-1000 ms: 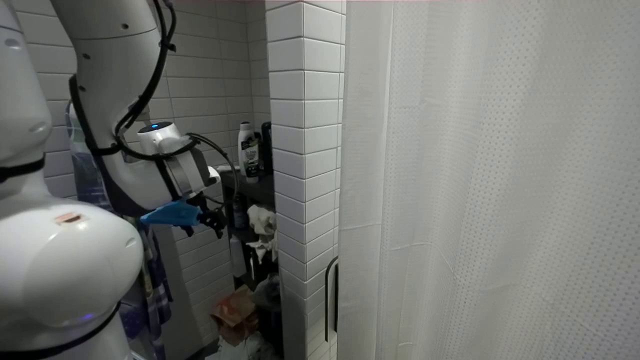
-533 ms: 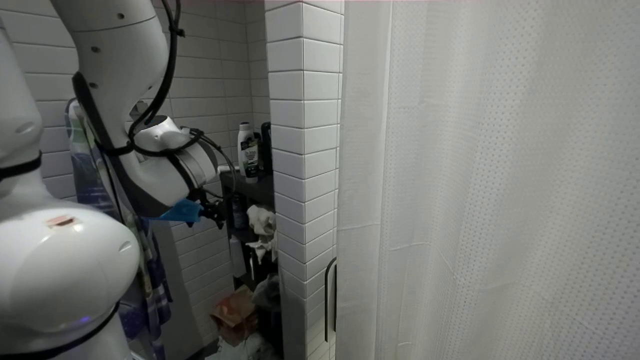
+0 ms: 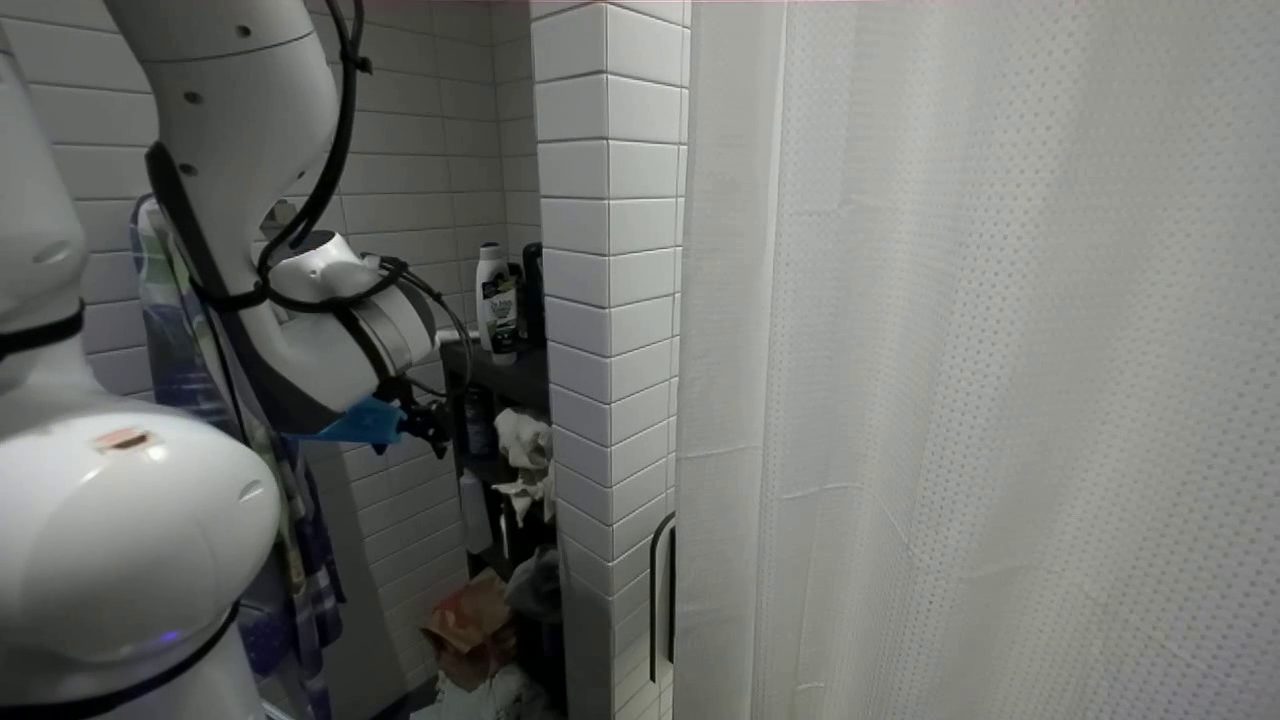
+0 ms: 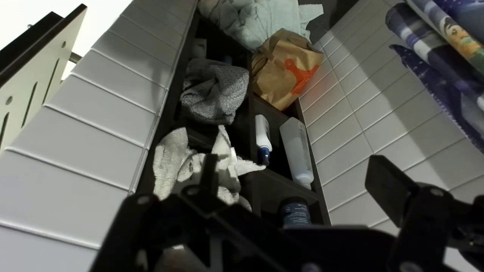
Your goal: Hang the white towel on the brown object
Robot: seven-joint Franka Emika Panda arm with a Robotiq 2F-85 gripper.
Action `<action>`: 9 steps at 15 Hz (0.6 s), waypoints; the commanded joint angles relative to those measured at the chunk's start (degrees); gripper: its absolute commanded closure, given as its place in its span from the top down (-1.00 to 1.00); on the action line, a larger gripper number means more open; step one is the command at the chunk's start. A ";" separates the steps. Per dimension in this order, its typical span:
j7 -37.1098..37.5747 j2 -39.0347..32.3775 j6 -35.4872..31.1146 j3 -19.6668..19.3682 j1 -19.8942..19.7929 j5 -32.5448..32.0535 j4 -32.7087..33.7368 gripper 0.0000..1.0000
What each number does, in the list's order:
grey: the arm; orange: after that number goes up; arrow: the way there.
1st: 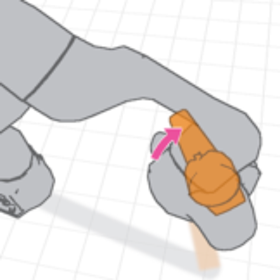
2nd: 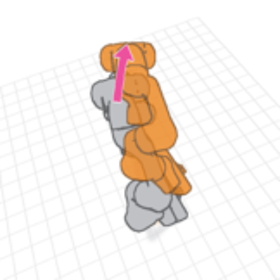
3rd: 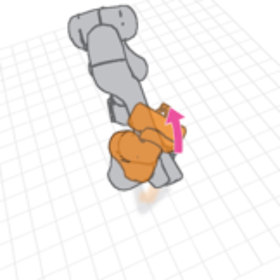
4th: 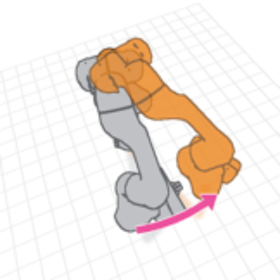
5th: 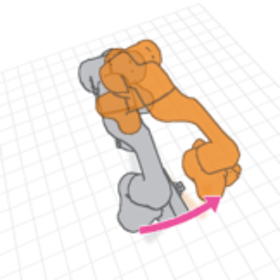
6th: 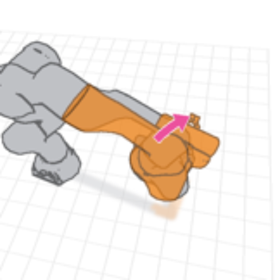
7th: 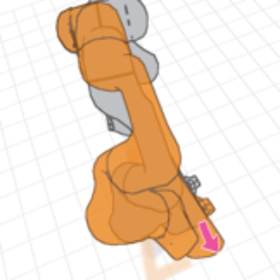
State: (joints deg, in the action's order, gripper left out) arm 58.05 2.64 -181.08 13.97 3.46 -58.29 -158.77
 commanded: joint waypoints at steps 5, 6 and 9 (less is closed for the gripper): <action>0.92 -3.85 2.98 0.17 -0.34 -0.06 4.60 1.00; 1.21 -5.30 4.10 0.34 -0.19 -0.15 6.02 1.00; 1.33 -11.00 8.33 0.85 0.97 -1.08 10.91 1.00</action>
State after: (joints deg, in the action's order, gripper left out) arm 58.32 -1.37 -175.94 14.27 3.58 -58.29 -153.56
